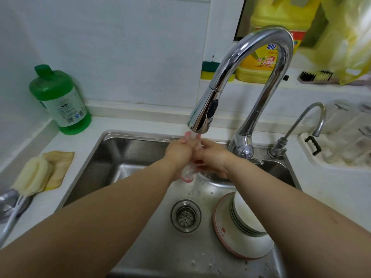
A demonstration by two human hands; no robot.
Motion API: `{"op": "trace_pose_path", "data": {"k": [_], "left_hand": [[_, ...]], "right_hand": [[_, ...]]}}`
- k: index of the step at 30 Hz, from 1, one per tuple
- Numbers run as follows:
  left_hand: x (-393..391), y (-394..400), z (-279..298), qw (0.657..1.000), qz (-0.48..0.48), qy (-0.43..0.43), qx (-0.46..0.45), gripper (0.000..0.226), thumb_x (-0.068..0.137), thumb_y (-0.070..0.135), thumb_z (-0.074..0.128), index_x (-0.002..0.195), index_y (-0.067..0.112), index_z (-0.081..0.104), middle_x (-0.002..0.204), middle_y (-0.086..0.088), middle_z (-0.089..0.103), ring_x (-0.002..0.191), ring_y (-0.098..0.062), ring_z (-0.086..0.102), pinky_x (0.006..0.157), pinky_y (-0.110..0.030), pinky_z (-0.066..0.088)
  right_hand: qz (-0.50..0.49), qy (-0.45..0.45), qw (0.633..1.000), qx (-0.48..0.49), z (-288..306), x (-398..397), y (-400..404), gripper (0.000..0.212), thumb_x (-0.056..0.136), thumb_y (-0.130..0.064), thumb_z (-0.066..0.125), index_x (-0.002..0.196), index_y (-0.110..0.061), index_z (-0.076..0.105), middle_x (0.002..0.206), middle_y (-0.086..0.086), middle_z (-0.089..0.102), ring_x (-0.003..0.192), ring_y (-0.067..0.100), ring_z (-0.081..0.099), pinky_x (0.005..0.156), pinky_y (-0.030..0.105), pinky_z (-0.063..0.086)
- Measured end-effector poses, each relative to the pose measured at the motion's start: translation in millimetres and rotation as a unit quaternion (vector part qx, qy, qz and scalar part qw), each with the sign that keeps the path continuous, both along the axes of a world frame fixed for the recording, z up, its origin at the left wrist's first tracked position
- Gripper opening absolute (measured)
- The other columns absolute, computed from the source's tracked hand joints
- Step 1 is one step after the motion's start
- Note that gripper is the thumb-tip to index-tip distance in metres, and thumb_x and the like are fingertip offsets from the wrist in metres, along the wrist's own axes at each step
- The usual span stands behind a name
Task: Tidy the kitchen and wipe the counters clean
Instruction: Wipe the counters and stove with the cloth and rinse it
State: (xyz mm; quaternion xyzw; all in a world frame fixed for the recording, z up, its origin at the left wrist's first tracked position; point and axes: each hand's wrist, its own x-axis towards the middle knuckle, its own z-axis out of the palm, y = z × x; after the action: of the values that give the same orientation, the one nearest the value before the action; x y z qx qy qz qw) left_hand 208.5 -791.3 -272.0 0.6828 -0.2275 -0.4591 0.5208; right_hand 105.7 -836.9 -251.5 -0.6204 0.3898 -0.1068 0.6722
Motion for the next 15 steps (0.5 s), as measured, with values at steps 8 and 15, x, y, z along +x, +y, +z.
{"op": "trace_pose_path", "data": {"k": [8, 15], "left_hand": [[-1, -2, 9, 0.991, 0.048, 0.123, -0.005, 0.034, 0.096, 0.040, 0.046, 0.082, 0.014, 0.064, 0.080, -0.008, 0.066, 0.054, -0.015, 0.057, 0.055, -0.022, 0.046], [24, 7, 6, 0.983, 0.138, 0.123, -0.003, 0.045, 0.089, 0.049, 0.049, 0.105, 0.010, 0.064, 0.098, -0.010, 0.072, 0.096, -0.028, 0.067, 0.094, -0.047, 0.050]], "right_hand": [[-0.013, 0.038, 0.997, 0.067, -4, -28, -20, 0.013, 0.095, -0.025, 0.055, 0.101, -0.016, 0.063, 0.080, 0.004, 0.067, 0.067, 0.016, 0.062, 0.058, 0.024, 0.051], [-0.293, -0.024, 0.951, 0.092, -16, -34, -35, 0.016, 0.089, -0.005, 0.047, 0.074, -0.009, 0.051, 0.065, 0.007, 0.052, 0.065, 0.021, 0.052, 0.060, 0.031, 0.046]]}}
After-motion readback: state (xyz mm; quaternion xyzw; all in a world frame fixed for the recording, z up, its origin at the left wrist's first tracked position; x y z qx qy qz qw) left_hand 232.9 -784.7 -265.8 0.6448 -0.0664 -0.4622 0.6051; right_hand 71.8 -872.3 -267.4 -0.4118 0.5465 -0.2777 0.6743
